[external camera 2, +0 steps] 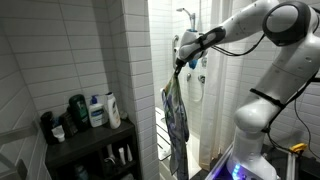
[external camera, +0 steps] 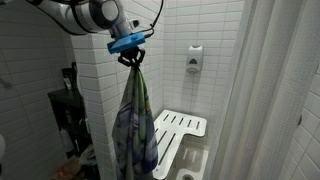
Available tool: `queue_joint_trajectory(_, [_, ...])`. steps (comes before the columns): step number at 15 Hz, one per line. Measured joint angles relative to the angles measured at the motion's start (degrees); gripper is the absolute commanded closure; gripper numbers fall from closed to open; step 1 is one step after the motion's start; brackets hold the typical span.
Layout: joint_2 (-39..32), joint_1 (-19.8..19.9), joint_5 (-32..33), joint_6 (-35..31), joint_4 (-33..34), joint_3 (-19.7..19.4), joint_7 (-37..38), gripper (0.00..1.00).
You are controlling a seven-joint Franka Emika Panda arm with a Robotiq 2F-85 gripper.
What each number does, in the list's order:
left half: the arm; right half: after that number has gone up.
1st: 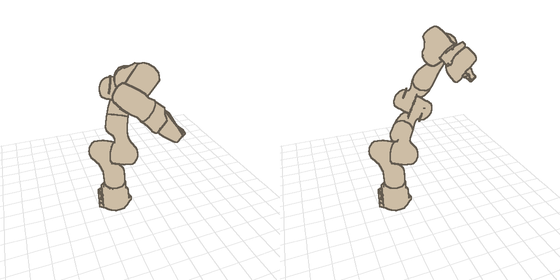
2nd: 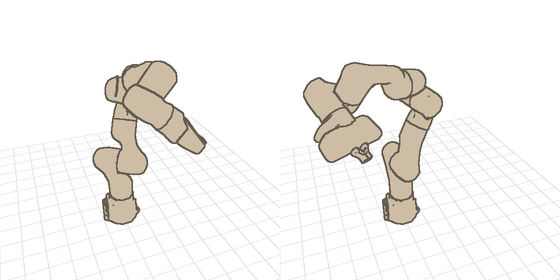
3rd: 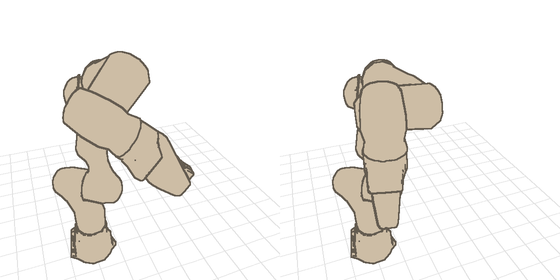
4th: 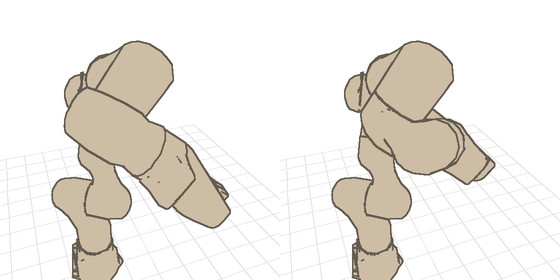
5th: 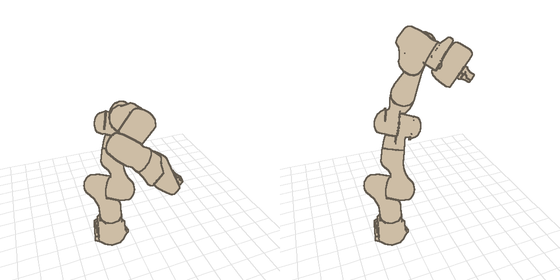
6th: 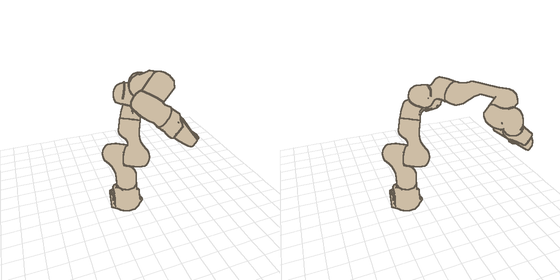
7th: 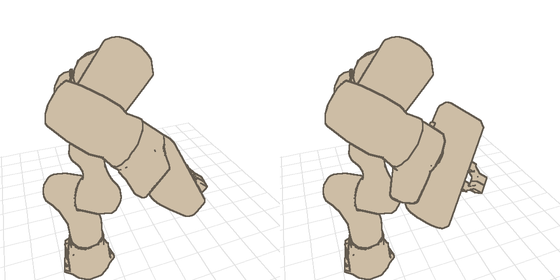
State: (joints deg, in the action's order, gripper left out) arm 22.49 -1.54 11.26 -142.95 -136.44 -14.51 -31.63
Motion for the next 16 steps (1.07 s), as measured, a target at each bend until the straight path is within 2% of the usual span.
queue_joint_trajectory(8, [-7.5,0.9,-4.7,-1.2,-0.9,-1.6,-5.5,0.98])
queue_joint_trajectory(16, [-14.6,3.6,-4.7,-3.1,-3.9,-0.7,-6.0,0.98])
